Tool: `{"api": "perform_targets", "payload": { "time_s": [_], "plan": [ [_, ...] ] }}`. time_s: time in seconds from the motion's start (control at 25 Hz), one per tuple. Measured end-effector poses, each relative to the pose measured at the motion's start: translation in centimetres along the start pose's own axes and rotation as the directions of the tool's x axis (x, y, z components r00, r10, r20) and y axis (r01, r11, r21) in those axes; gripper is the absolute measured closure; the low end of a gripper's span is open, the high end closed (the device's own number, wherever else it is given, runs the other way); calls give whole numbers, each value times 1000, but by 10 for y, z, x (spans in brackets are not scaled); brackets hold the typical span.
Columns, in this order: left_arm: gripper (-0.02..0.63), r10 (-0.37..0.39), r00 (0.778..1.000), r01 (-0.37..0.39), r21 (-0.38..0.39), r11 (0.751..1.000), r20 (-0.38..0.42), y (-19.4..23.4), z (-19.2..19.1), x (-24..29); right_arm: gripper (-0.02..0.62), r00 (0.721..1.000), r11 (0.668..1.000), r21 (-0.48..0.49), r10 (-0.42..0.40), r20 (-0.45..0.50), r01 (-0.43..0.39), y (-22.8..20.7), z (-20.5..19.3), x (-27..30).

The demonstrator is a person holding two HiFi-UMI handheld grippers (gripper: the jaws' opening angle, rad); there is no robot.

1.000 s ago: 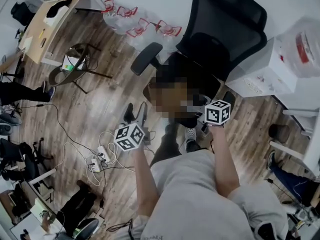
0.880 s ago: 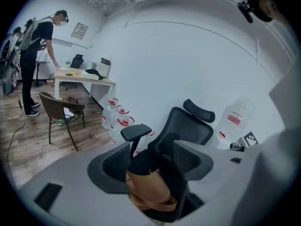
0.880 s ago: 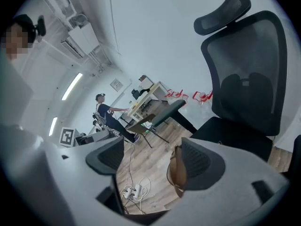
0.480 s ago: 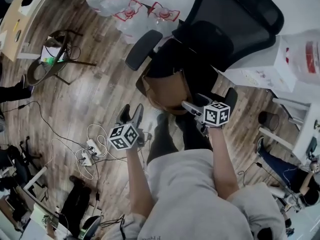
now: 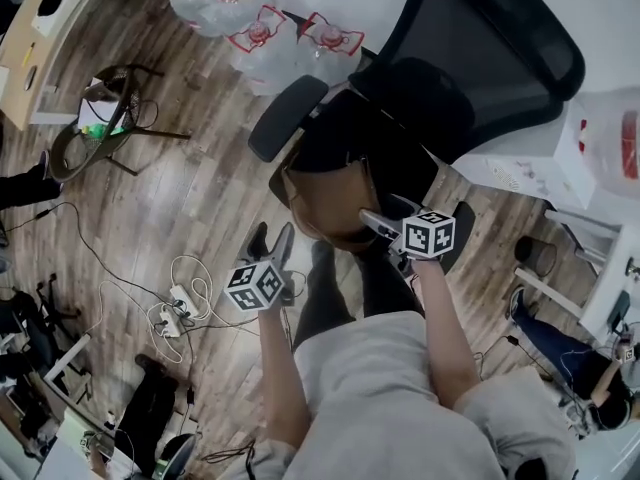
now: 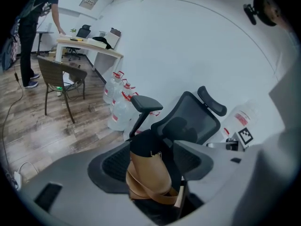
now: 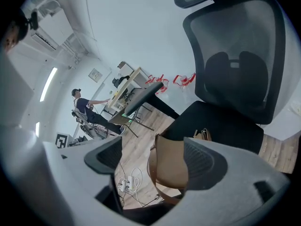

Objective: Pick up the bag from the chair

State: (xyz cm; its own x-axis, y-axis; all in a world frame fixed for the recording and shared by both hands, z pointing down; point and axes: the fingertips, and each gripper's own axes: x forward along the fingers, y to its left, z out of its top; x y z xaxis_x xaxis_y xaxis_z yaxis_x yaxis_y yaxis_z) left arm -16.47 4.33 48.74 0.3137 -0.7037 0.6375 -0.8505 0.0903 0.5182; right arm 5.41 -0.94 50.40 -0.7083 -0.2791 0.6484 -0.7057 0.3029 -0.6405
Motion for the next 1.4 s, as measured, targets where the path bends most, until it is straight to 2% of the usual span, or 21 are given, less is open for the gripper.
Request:
{"api": "perform_targets", "payload": {
  "time_s": [0.16, 0.4, 0.6, 0.76, 0.92, 1.04, 1.2, 1.4],
  "plan": [
    [327, 18, 1000, -19, -28, 999, -25, 8, -19, 9, 184, 999, 1000, 12, -3, -40, 3, -15, -12, 14],
    [327, 52, 997, -56, -74, 996, -61, 44, -51, 37, 184, 996, 998, 59, -9, -86, 14, -45, -43, 51],
    [324, 41, 993, -48, -62, 997, -107, 59, -79, 74, 184, 998, 987, 159, -23, -60, 33, -83, -61, 71],
    [311, 43, 994, -54, -107, 993, -104, 82, -90, 102, 181, 998, 968, 242, -62, -32, 67, -111, -72, 90],
    [301, 49, 993, -62, -121, 991, -109, 94, -97, 129, 173, 995, 969, 232, -79, -58, 91, -132, -82, 108],
    [290, 45, 988, -66, -135, 989, -149, 105, -109, 144, 172, 994, 967, 240, -71, -78, 88, -141, -91, 122],
    [269, -11, 979, -27, -185, 982, -203, 103, -123, 164, 172, 993, 963, 259, -48, -106, 74, -146, -101, 136],
    [259, -17, 963, -20, -136, 991, -269, 98, -130, 184, 170, 988, 962, 248, -83, -132, 114, -155, -112, 148]
  ]
}}
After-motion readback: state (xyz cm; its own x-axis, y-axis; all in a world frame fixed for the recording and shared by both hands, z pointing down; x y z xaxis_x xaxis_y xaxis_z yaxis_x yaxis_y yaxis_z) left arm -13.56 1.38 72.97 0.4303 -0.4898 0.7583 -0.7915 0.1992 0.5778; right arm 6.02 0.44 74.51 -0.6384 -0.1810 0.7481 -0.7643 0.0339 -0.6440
